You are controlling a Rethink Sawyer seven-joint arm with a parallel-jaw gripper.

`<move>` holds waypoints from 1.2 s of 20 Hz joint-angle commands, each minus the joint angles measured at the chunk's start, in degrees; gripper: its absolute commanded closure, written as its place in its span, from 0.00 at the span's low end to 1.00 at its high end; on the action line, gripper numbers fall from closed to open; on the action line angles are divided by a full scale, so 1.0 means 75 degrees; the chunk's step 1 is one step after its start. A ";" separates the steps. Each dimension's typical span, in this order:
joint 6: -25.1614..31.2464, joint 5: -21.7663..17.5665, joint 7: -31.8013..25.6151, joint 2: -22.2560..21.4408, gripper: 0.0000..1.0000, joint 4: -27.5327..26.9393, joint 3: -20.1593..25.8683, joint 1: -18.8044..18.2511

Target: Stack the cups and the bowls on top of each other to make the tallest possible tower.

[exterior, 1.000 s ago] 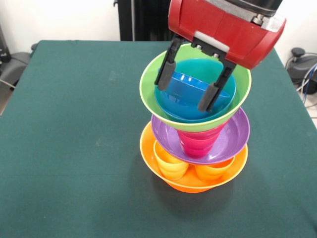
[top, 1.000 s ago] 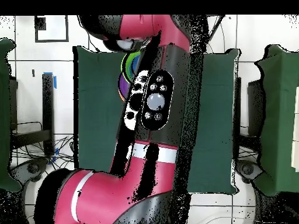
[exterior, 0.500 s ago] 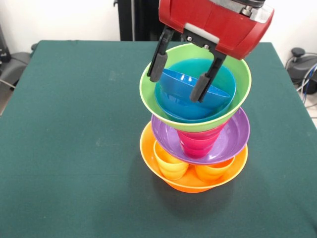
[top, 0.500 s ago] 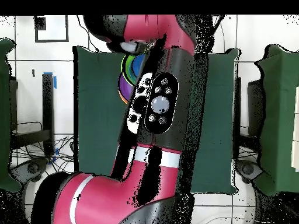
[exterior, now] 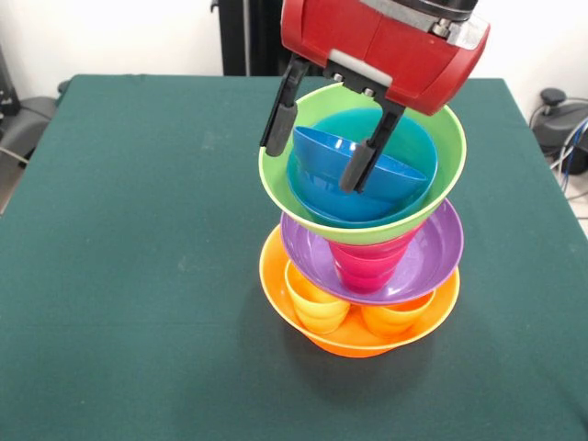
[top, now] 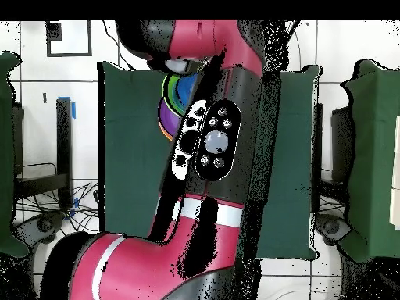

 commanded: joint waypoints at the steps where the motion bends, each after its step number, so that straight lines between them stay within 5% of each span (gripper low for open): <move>1: -0.0455 -0.0699 -0.2467 -0.0058 0.00 0.1233 0.0829 -0.0133; 15: -0.0643 -0.0840 -0.2820 -0.0403 0.00 0.1928 0.1146 -0.0213; 24: 0.0051 -0.0698 -0.3227 -0.0241 0.00 0.1605 0.1650 -0.0441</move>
